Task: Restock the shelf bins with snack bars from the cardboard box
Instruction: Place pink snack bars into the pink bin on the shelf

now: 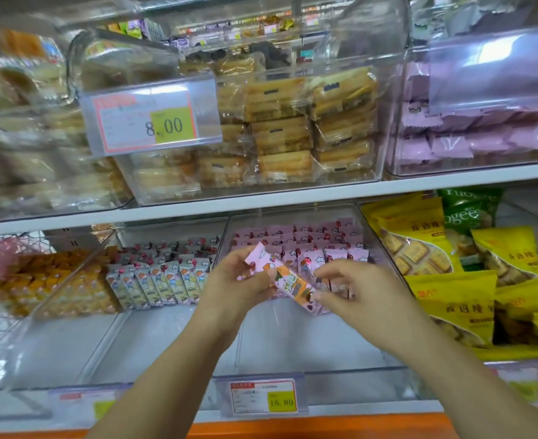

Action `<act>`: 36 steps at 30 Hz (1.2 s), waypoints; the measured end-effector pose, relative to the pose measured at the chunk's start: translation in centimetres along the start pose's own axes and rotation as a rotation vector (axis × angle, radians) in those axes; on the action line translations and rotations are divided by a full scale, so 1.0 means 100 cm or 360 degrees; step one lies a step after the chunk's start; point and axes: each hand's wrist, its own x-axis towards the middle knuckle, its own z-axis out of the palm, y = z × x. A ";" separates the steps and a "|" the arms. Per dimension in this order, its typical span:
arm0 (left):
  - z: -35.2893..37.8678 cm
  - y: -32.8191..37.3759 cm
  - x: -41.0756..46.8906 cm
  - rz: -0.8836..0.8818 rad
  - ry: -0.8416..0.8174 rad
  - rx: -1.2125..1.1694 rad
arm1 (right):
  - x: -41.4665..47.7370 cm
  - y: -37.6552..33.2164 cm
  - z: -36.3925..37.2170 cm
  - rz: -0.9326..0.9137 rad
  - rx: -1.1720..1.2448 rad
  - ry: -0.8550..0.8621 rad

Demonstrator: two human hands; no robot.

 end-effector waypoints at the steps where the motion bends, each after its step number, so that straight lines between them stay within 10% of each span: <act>1: 0.002 -0.003 0.005 0.0021 0.0035 0.0160 | 0.000 0.003 -0.007 -0.0028 -0.0108 0.0116; 12: 0.042 -0.053 0.065 0.0385 0.0009 0.1520 | 0.004 0.040 -0.026 0.0015 -0.0345 0.0451; 28: 0.018 -0.020 0.001 0.0533 -0.0046 0.1432 | -0.037 0.014 0.005 -0.0409 -0.0244 0.0581; 36: -0.070 -0.048 -0.150 0.0620 0.0156 0.1020 | -0.125 -0.010 0.109 -0.0363 0.0045 0.0002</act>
